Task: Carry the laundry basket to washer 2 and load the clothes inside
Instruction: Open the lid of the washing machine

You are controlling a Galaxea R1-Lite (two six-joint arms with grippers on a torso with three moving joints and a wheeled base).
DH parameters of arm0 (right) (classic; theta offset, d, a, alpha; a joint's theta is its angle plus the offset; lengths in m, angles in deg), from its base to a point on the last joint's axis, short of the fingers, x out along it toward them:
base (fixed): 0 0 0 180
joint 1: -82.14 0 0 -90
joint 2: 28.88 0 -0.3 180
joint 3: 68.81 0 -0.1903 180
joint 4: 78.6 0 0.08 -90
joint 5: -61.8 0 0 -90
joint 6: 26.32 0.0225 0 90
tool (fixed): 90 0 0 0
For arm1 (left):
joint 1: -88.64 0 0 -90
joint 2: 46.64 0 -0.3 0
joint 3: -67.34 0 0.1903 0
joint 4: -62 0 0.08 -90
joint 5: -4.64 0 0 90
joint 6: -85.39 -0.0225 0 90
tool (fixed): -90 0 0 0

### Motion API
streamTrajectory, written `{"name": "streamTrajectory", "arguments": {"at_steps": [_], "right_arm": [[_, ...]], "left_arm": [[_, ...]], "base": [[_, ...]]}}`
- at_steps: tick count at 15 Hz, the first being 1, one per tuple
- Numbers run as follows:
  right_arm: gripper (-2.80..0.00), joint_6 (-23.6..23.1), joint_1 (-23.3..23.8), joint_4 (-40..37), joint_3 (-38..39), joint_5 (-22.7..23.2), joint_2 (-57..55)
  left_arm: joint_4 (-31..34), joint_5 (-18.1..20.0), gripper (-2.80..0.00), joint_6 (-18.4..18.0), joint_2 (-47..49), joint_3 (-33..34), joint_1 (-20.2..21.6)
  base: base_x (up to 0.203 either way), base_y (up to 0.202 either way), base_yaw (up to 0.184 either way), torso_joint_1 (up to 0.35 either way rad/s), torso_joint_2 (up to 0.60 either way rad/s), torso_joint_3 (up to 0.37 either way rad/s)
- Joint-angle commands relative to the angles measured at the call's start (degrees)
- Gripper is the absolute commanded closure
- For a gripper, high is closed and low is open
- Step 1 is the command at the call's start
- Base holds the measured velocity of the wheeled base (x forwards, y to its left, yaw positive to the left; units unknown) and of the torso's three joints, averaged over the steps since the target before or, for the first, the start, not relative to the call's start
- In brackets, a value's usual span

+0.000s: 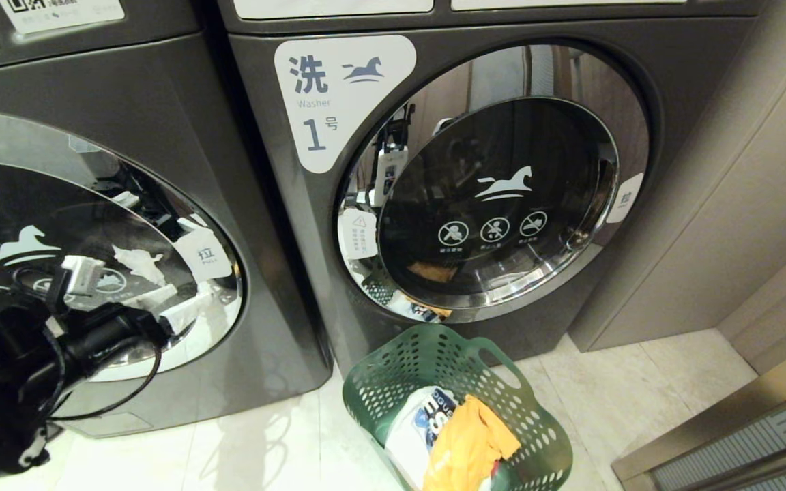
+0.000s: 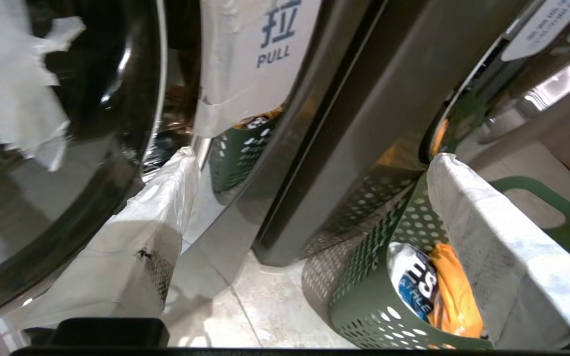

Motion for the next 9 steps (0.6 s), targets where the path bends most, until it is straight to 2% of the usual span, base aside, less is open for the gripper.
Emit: {"name": "streamTrajectory", "arguments": {"at_steps": [1,4,5,7,9], "right_arm": [[0.00,-0.06,-0.03,-0.05,-0.01,0.03,-0.09],[0.00,-0.06,-0.01,-0.05,-0.05,0.03,-0.09],[0.00,-0.06,0.02,-0.05,-0.06,0.03,-0.09],[0.00,-0.05,-0.06,-0.05,0.00,0.03,-0.09],[0.00,-0.06,0.02,-0.05,0.00,0.03,-0.09]], "left_arm": [[-0.53,1.11,-2.80,0.13,1.99,-1.50,-0.04],[-0.53,1.88,-2.80,-0.38,2.39,-3.09,-0.67],[-0.53,1.71,-2.80,-1.56,2.48,-3.09,-0.67],[-0.53,1.59,-2.80,-6.22,2.64,-3.23,-0.72],[-0.53,1.62,-2.80,-7.04,2.81,-5.16,-1.43]], "base": [[0.000,0.000,0.000,0.000,0.00,0.000],[0.000,0.000,0.000,0.000,0.00,0.000],[0.000,0.000,0.000,0.000,0.00,0.000],[0.000,0.000,0.000,0.000,0.00,0.000],[0.000,0.000,0.000,0.000,0.00,0.000]]}}
